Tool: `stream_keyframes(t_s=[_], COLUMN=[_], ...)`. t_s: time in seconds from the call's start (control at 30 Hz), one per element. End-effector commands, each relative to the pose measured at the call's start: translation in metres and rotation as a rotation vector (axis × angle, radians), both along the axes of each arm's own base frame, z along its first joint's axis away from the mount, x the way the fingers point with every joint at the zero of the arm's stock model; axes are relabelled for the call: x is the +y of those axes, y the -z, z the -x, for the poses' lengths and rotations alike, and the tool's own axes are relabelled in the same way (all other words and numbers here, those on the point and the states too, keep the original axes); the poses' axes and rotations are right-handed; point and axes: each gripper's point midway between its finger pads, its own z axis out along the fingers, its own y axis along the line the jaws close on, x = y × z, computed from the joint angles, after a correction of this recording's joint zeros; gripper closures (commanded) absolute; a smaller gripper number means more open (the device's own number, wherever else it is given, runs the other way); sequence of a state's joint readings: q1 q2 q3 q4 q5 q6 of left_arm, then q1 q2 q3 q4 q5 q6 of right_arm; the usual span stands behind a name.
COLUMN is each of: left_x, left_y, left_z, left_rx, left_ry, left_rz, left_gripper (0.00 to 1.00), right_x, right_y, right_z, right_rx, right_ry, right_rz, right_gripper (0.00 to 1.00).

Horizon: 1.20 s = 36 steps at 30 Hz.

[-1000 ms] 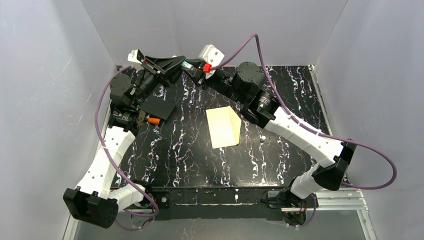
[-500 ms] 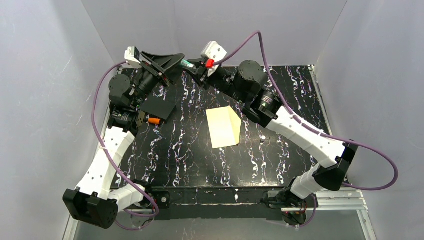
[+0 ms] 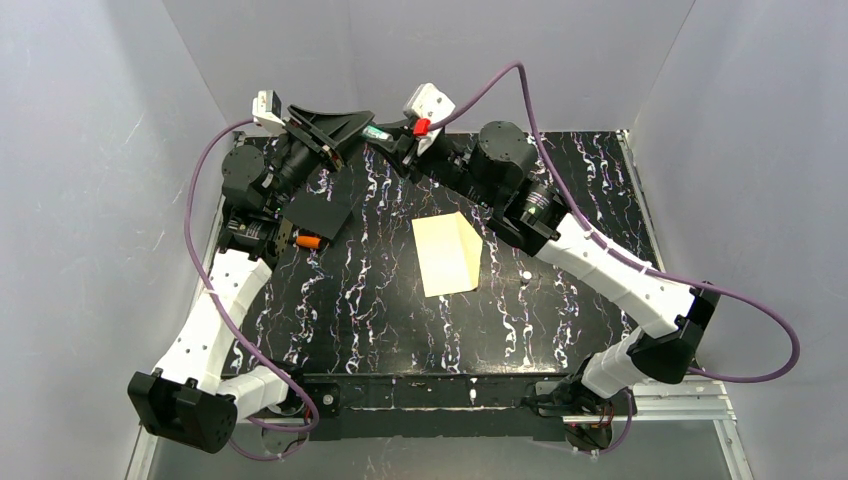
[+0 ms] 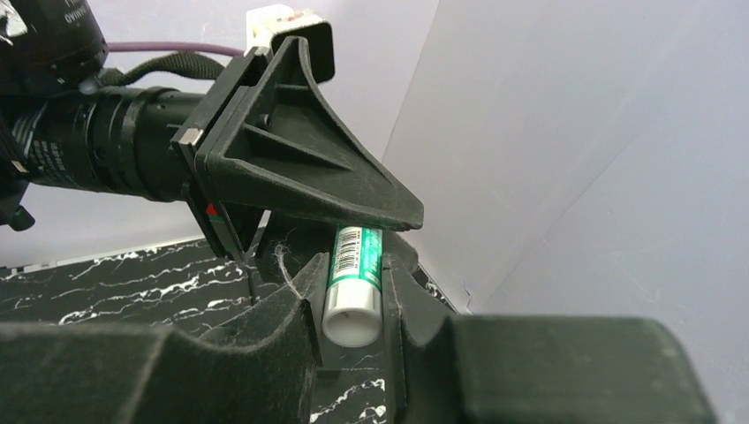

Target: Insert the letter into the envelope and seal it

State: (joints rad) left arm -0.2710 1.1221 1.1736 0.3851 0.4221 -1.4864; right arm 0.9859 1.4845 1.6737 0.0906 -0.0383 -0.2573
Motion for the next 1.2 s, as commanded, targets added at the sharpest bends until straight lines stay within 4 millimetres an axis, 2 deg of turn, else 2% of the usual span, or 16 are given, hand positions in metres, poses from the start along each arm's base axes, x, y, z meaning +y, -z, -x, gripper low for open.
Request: stream_keyframes(t_s=[0.0, 0.1, 0.13, 0.17, 0.23, 0.27, 0.4, 0.47, 0.6, 0.77, 0.9, 1.07, 1.17], left_x=[0.004, 0.004, 0.004, 0.004, 0.003, 0.002, -0.001, 0.000, 0.002, 0.003, 0.003, 0.002, 0.001], left_y=[-0.017, -0.015, -0.016, -0.017, -0.017, -0.018, -0.014, -0.018, -0.029, -0.031, -0.037, -0.044, -0.045], left_z=[0.009, 0.005, 0.005, 0.005, 0.004, 0.004, 0.004, 0.007, 0.014, 0.015, 0.018, 0.020, 0.020], left_rx=[-0.066, -0.048, -0.049, -0.049, -0.041, -0.034, 0.027, 0.037, 0.035, 0.081, 0.090, 0.088, 0.092], left_ry=[-0.016, -0.022, -0.022, -0.023, -0.013, -0.003, 0.036, 0.047, 0.055, 0.075, 0.096, 0.120, 0.132], left_rz=[0.000, 0.009, 0.009, 0.010, 0.014, 0.019, 0.066, 0.087, 0.118, 0.174, 0.201, 0.224, 0.230], left_gripper=[0.73, 0.88, 0.97, 1.00, 1.00, 1.00, 1.00, 1.00, 1.00, 1.00, 1.00, 1.00, 1.00], right_x=[-0.018, -0.016, -0.016, -0.015, -0.013, -0.011, -0.003, 0.000, 0.004, 0.008, 0.006, 0.000, -0.003], right_y=[-0.033, -0.033, -0.033, -0.032, -0.031, -0.031, -0.035, -0.035, -0.038, -0.033, -0.028, -0.026, -0.029], right_z=[0.006, 0.004, 0.002, 0.001, 0.000, -0.001, 0.000, 0.000, 0.006, 0.009, 0.009, 0.006, 0.005], right_rx=[-0.030, -0.020, -0.016, -0.013, -0.013, -0.010, -0.013, -0.018, -0.033, -0.063, -0.073, -0.070, -0.075], right_ry=[0.024, 0.027, 0.032, 0.034, 0.033, 0.032, 0.006, -0.006, -0.049, -0.077, -0.076, -0.057, -0.054], right_rz=[-0.060, -0.045, -0.039, -0.035, -0.040, -0.046, -0.086, -0.107, -0.147, -0.155, -0.158, -0.185, -0.203], right_gripper=[0.99, 0.99, 0.99, 0.99, 0.99, 0.93, 0.58, 0.51, 0.49, 0.50, 0.42, 0.41, 0.44])
